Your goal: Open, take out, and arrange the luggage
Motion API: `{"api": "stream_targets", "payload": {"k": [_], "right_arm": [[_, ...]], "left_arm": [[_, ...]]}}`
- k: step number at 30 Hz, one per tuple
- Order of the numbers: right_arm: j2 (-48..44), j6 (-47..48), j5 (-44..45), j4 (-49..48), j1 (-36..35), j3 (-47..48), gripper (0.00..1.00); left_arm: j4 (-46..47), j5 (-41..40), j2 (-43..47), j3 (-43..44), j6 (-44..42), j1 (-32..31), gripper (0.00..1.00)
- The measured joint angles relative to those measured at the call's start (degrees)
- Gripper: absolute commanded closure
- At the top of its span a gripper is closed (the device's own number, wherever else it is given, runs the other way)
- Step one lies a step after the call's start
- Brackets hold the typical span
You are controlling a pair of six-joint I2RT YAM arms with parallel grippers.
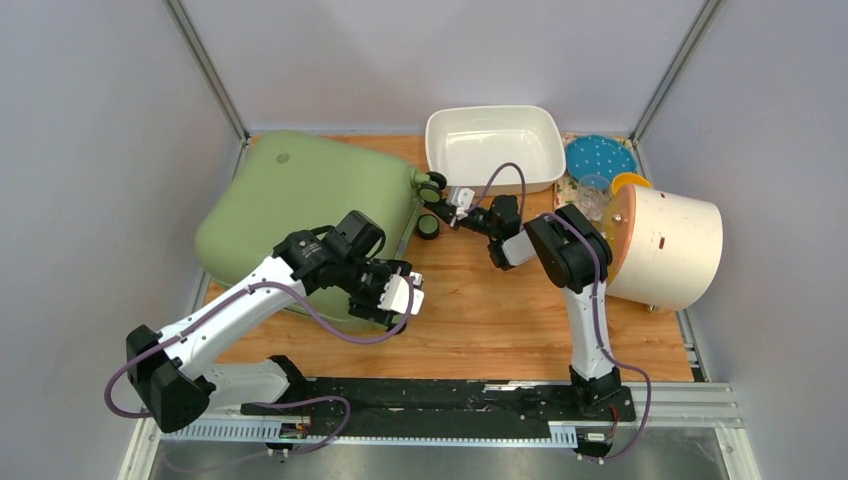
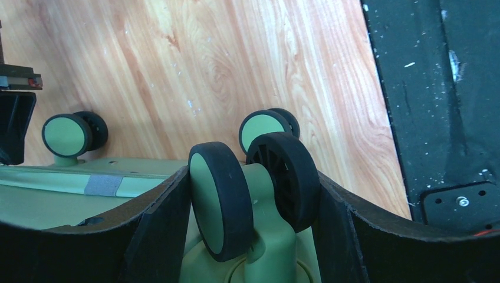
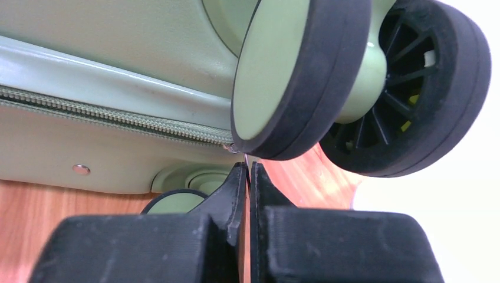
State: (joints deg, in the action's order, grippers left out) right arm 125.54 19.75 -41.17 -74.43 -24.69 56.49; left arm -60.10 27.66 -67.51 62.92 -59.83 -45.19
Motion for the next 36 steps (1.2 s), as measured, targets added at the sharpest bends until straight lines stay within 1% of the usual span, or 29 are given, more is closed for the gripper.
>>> {"api": "stream_targets", "payload": {"k": [3,5,10,16,19,26,31,36], "right_arm": [[2.8,-1.2,-2.1,0.1,0.2,4.5,1.0],[3.7,-3.7,-3.4,0.6,0.5,6.6,1.0],[3.7,-9.6,-5.6,1.0,2.0,7.2,1.0],[3.3,-11.7,-10.2,1.1,3.8,7.2,1.0],[3.7,-13.2,-12.0,1.6,4.6,8.9,1.0],[8.2,-17.9,-14.7,2.8,5.5,17.2,1.0],[13.6,-22.3,-15.9,3.4,5.6,26.4,1.0],[15.9,-26.2,-16.3,3.1,5.4,29.8,1.0]], "left_arm": [[0.6,-1.0,-0.3,0.0,-0.6,0.5,1.0],[1.0,-1.7,-0.5,0.0,-1.0,0.6,1.0],[0.7,-1.8,-0.8,0.0,-1.5,0.5,1.0],[-0.8,-1.1,-1.1,0.3,-2.4,0.5,1.0],[-1.3,-0.7,-1.2,0.4,-2.6,0.5,1.0],[-1.7,-0.5,-1.5,0.6,-2.9,0.6,1.0],[-2.4,-0.3,-2.3,1.0,-3.1,0.6,1.0],[-3.4,0.0,-3.5,1.8,-3.1,0.7,1.0]]}}
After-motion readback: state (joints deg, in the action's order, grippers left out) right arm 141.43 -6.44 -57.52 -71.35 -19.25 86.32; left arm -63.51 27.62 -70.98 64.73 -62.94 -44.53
